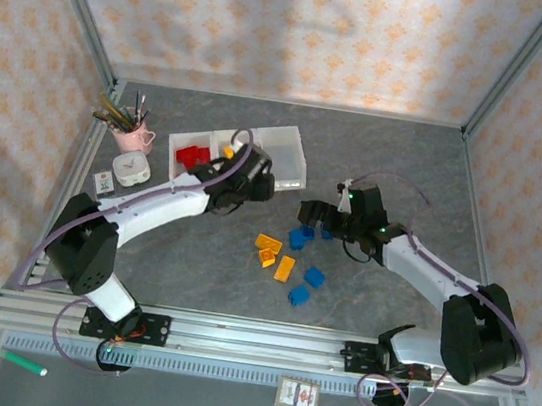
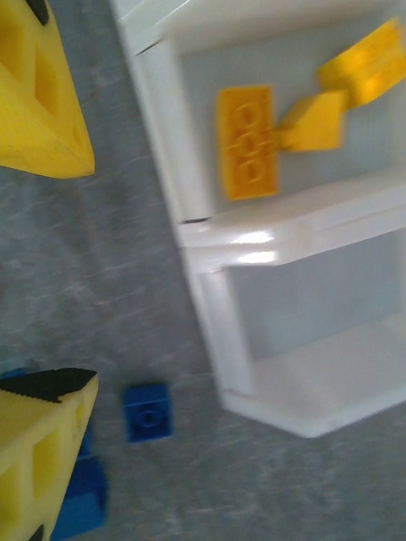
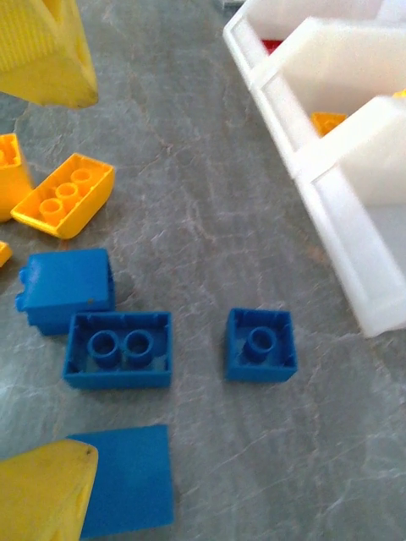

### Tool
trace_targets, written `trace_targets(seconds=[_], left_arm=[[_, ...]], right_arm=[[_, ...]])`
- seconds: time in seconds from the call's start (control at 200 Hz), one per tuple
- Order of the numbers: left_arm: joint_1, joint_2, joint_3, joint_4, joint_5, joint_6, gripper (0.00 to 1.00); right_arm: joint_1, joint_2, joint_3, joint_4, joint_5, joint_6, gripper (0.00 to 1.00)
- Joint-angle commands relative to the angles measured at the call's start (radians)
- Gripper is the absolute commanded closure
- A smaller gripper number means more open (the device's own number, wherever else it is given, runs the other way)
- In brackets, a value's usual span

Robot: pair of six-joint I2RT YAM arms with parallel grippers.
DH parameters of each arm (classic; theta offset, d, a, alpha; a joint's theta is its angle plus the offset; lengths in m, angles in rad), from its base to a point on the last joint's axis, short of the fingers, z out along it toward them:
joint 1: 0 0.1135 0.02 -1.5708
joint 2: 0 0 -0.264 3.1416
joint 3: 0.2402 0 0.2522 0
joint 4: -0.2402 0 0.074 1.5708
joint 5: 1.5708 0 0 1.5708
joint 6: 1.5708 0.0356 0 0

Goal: Sort the legos into containers by color
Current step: Pick up the lego from the center of the table.

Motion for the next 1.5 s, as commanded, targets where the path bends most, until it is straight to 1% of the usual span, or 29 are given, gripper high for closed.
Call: trace_targets(seconds=[0.0,0.205,0.37,0.526,0.586,0.716,0.876,0.991,1.071,1.136,1.256,1.492], left_arm=[[-0.054,-0.056,-0.061,-0.020,0.018,-0.056,0.35],[-0.192,-0.058,-0.137,-0.010,0.048,-0.087,0.28],[-0.251,0.001,-0.166,0.006,0.059,-0.103,0.23],[-0.255,0.047,-0.163,0.009,0.021,-0.127,0.21],[-0.254,0.062,-0.149,0.010,-0.005,-0.132,0.19],[-0.254,0.121,-0.109,0.019,-0.004,-0.112,0.13],[-0.255,0.208,-0.032,-0.046,-0.052,-0.108,0.09],[-0.253,0.236,-0.009,-0.048,-0.064,-0.106,0.09],[-0.249,0.256,0.004,-0.050,-0.061,-0.100,0.10],[-0.243,0.270,0.015,-0.061,-0.071,-0.102,0.14],[-0.240,0.276,0.012,-0.062,-0.074,-0.102,0.18],[-0.227,0.265,-0.029,-0.056,-0.070,-0.110,0.19]], right_arm=[[-0.002,-0.035,-0.045,-0.023,0.023,0.012,0.00],[-0.009,-0.060,-0.101,-0.020,0.021,0.035,0.00],[-0.019,-0.080,-0.129,-0.002,0.035,0.045,0.00],[-0.030,-0.076,-0.129,-0.006,0.031,0.037,0.00],[-0.034,-0.081,-0.130,-0.004,0.032,0.036,0.00],[-0.042,-0.088,-0.136,-0.003,0.030,0.036,0.00],[-0.050,-0.095,-0.139,-0.009,0.025,0.030,0.00],[-0.058,-0.103,-0.142,-0.006,0.023,0.028,0.00],[-0.063,-0.104,-0.143,-0.005,0.017,0.028,0.00],[-0.065,-0.104,-0.144,-0.003,0.014,0.028,0.00],[-0.069,-0.103,-0.145,-0.002,0.008,0.027,0.00],[-0.073,-0.099,-0.144,0.009,-0.005,0.029,0.00]])
